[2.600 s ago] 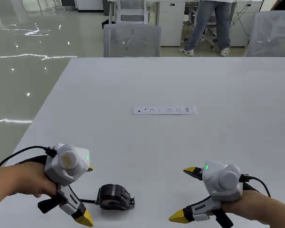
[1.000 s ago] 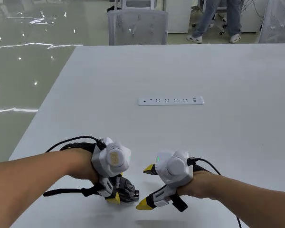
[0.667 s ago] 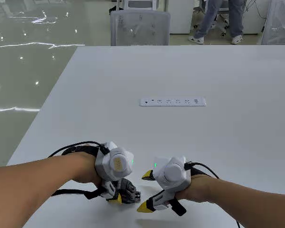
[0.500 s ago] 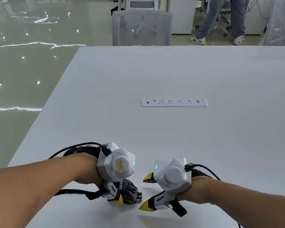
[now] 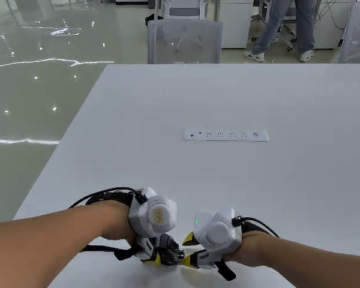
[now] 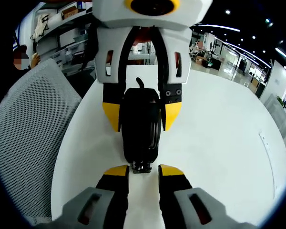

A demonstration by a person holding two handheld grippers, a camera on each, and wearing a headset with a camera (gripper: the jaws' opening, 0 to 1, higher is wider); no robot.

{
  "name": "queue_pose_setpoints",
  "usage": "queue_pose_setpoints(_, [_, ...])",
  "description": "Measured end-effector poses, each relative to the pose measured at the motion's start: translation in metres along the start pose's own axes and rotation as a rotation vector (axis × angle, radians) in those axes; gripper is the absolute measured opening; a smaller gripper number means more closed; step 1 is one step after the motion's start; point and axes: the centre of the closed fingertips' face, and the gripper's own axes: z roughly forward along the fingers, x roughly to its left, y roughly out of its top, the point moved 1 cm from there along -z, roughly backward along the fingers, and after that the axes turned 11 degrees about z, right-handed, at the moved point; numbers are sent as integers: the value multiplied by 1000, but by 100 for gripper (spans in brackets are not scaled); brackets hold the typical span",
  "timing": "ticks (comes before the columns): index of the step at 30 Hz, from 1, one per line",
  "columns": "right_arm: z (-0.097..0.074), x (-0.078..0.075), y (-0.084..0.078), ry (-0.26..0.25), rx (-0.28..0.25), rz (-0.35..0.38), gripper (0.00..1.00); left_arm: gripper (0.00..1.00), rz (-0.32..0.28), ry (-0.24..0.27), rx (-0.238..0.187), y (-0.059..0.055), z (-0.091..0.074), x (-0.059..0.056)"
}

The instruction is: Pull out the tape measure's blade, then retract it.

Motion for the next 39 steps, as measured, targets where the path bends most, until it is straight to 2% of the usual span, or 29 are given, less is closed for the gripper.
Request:
queue_pose_setpoints(6, [7, 1, -6, 5, 46, -37, 15, 35, -2, -2, -1, 0, 0, 0])
queue_pose_setpoints(7, [8, 0, -5, 10, 48, -6, 15, 35, -3, -2, -1, 0, 0, 0])
queue_pose_setpoints(14, [10, 1, -4, 18, 60, -5, 15, 35, -6, 1, 0, 0, 0, 0])
queue_pose_setpoints(24, [9, -1, -5, 11, 71, 66, 12, 35, -11, -5, 2, 0, 1, 0])
queue_pose_setpoints(32, [8, -1, -6, 7, 80, 71, 12, 35, -29, 1, -14, 0, 1, 0])
queue_pose_setpoints(39, [5, -1, -9, 8, 98, 90, 12, 35, -23, 11, -15, 0, 0, 0])
